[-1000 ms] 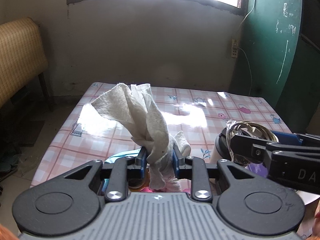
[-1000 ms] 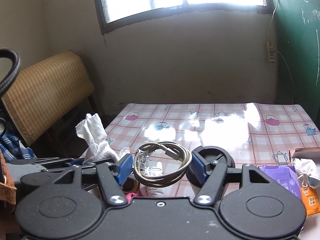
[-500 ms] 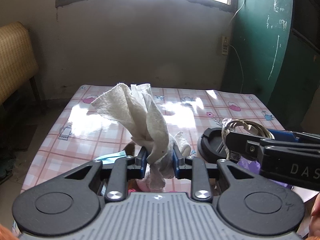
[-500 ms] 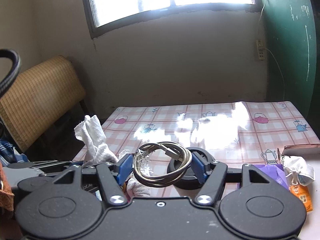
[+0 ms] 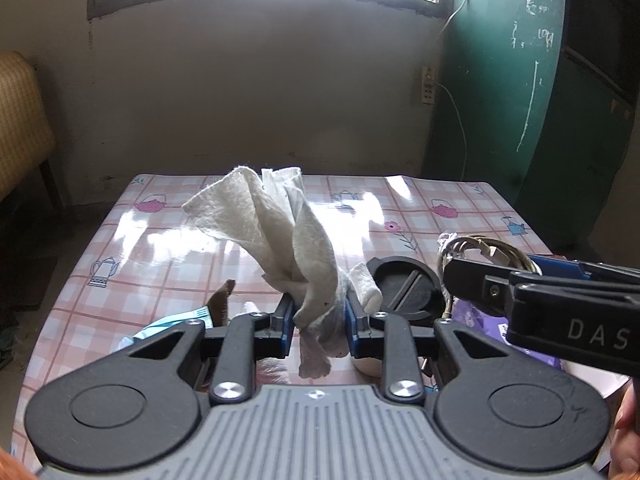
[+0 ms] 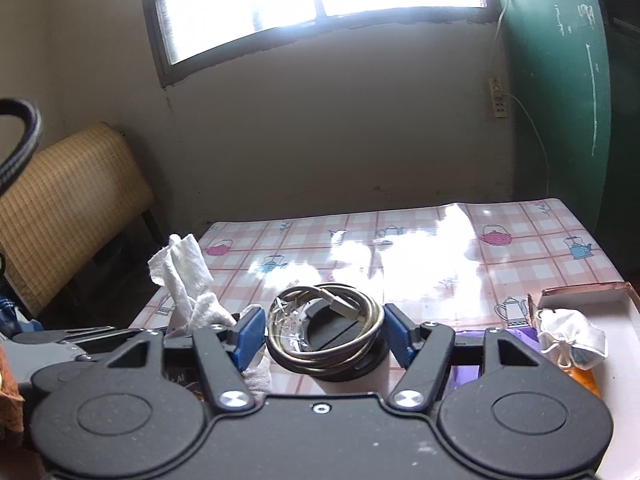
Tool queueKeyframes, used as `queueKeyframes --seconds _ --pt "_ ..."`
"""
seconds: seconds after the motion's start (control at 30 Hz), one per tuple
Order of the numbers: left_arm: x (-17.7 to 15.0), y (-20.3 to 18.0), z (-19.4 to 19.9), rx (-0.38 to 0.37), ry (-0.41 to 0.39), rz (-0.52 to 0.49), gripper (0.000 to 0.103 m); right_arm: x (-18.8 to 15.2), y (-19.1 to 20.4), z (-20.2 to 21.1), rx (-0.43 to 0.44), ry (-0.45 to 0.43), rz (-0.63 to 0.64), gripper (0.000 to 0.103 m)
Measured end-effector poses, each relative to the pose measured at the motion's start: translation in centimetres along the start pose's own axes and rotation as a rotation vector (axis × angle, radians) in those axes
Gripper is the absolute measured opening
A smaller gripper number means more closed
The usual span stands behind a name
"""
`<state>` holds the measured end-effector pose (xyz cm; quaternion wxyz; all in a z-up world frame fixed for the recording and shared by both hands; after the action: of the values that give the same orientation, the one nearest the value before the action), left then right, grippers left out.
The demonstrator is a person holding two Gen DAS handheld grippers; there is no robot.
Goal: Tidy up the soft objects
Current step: 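Carry the cable and paper towel in both tools toward the cardboard box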
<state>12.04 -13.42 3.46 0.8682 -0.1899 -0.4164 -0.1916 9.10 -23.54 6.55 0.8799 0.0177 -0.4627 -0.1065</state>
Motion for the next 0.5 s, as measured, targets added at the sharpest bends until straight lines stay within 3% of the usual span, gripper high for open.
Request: queueKeyframes --seconds 0.5 --pt "0.0 -3.6 -1.9 -0.059 0.023 -0.047 0.028 0.4 -4.9 0.5 -0.062 -0.008 -0.045 0.076"
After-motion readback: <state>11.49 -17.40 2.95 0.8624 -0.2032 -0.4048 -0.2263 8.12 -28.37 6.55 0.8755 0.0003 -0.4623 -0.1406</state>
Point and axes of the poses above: each gripper's, at about its wrist camera, not at the fingertips, and z roughly against the way its jaws point, y to its left, x to its top, the point moved 9 cm from there along -z, roughly the way its jaws point, and after that the axes turned 13 degrees about -x, right-handed, at the moved point
